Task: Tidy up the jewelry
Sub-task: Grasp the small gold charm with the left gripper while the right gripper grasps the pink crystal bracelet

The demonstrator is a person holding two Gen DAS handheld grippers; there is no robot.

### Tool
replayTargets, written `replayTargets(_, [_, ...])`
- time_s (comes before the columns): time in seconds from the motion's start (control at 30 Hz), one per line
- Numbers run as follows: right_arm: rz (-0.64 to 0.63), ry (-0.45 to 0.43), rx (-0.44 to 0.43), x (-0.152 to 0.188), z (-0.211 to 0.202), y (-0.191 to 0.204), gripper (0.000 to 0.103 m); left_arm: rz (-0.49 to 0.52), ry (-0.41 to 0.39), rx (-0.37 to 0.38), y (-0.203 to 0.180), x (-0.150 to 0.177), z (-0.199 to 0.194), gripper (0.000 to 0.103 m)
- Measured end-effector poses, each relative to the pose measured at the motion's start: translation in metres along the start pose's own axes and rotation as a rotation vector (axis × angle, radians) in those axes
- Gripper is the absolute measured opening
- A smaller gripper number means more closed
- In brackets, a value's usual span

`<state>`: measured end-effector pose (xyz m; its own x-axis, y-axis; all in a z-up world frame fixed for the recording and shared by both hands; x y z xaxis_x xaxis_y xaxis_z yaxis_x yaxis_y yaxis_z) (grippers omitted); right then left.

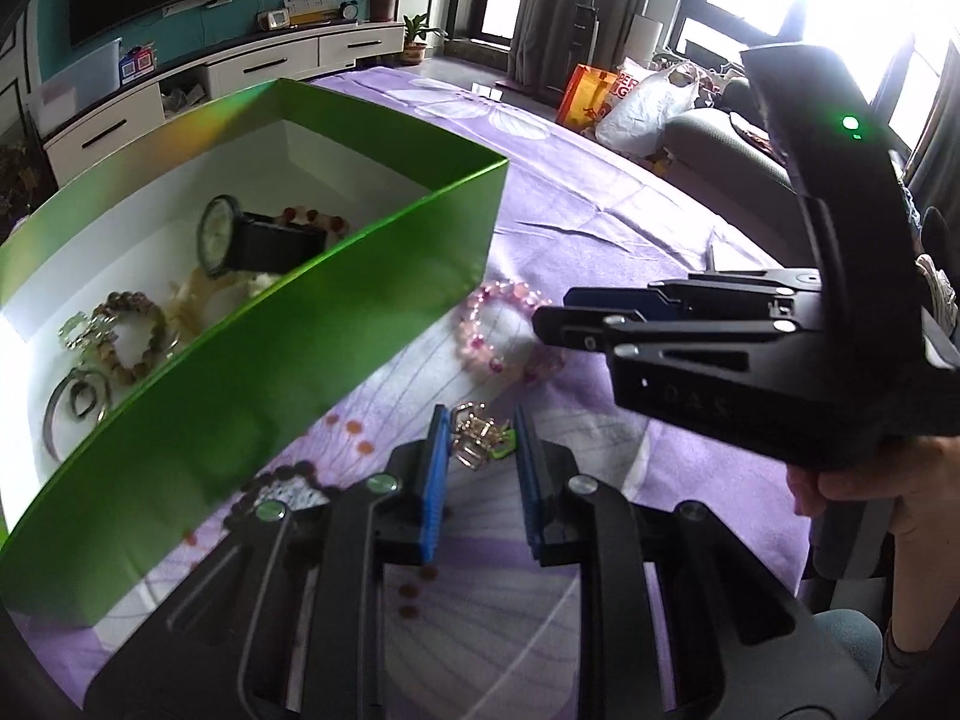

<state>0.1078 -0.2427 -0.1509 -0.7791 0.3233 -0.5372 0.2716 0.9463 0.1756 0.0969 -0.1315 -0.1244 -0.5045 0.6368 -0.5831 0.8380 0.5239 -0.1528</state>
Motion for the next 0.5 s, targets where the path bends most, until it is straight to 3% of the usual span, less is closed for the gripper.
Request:
replayTargets(0.4, [-0.092,0.008,0.177,-0.003,0.007,0.020,0.007,-0.088,0.018,-0.026,0.026,0.019,-0.026,0.021])
replayTargets(0.5, [-0.078,0.010,0.164,-0.002,0.006,0.020,0.007,-0.110,0.015,-0.034,0.033,0.021,-0.032,0.021])
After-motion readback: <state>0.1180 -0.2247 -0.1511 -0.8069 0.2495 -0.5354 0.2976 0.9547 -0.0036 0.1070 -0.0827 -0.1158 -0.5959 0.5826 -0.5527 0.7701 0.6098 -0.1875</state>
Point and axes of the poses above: each gripper's, at about its wrist camera, not at the fingertips, and z roughly the way its jaws point, y to its left, x to its underside, the point moved 3 cm from there along z, roughly the way its jaws point, and after that the axes turned 3 degrees about y, right-handed, at the moved point
